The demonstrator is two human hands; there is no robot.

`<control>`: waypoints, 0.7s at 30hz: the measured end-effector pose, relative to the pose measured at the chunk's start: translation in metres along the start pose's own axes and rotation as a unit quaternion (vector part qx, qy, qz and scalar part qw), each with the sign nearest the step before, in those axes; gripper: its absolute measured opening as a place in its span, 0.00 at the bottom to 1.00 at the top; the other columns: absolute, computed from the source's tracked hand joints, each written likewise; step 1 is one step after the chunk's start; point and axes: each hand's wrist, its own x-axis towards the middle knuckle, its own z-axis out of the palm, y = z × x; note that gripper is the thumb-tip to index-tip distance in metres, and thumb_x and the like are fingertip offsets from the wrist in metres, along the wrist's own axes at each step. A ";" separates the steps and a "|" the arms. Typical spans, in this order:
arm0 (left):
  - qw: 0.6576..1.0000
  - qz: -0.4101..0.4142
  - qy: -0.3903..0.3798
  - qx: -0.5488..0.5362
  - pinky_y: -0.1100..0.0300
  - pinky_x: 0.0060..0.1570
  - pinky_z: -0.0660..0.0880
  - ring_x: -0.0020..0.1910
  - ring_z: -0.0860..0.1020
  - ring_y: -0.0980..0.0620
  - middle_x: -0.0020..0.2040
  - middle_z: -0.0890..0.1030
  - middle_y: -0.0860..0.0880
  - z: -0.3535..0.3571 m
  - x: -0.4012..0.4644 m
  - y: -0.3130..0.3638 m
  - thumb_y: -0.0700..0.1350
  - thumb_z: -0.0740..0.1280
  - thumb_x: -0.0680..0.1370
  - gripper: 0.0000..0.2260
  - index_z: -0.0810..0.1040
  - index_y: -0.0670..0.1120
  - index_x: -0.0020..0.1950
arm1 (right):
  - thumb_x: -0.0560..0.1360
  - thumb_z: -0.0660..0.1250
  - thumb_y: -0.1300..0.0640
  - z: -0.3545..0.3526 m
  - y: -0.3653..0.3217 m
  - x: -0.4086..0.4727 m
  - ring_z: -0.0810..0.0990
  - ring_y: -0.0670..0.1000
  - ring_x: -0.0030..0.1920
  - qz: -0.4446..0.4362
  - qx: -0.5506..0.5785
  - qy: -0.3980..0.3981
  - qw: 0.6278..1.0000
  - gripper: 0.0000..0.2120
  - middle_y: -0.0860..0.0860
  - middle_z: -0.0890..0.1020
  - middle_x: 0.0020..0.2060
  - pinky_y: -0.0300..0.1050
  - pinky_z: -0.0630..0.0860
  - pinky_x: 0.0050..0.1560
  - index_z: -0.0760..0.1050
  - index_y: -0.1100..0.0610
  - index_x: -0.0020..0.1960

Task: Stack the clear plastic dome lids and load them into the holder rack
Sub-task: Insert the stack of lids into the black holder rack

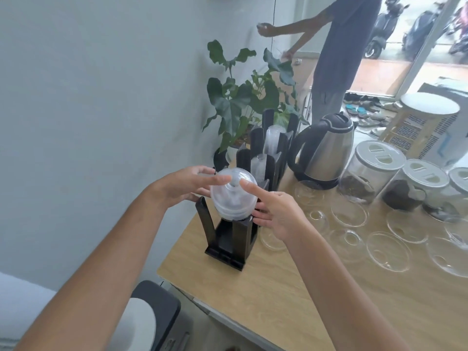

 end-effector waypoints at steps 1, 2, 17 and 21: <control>1.000 -0.004 -0.025 0.007 0.50 0.62 0.74 0.56 0.83 0.50 0.58 0.85 0.48 -0.002 0.006 0.000 0.69 0.77 0.58 0.48 0.71 0.50 0.73 | 0.50 0.84 0.35 0.001 0.002 0.001 0.85 0.58 0.58 0.008 -0.002 0.010 1.000 0.48 0.57 0.86 0.58 0.58 0.82 0.64 0.79 0.61 0.61; 0.998 -0.006 -0.053 0.015 0.51 0.61 0.75 0.56 0.84 0.50 0.57 0.86 0.47 -0.004 0.013 -0.002 0.69 0.77 0.58 0.46 0.73 0.49 0.71 | 0.51 0.84 0.35 0.002 0.005 0.002 0.84 0.58 0.59 0.017 -0.005 0.019 1.000 0.46 0.57 0.85 0.58 0.58 0.81 0.64 0.79 0.60 0.61; 0.973 -0.073 -0.218 -0.005 0.38 0.70 0.72 0.67 0.77 0.40 0.64 0.82 0.43 -0.001 0.103 -0.083 0.64 0.83 0.62 0.39 0.79 0.45 0.66 | 0.62 0.85 0.46 0.019 0.057 0.037 0.84 0.53 0.44 0.126 0.044 0.110 0.985 0.30 0.54 0.84 0.48 0.47 0.81 0.40 0.79 0.61 0.54; 0.972 -0.086 -0.217 -0.014 0.41 0.68 0.74 0.67 0.77 0.42 0.65 0.81 0.44 0.006 0.108 -0.096 0.66 0.83 0.60 0.43 0.77 0.45 0.67 | 0.54 0.86 0.44 0.022 0.070 0.044 0.87 0.53 0.44 0.120 0.055 0.114 0.985 0.31 0.53 0.86 0.45 0.46 0.81 0.39 0.76 0.57 0.47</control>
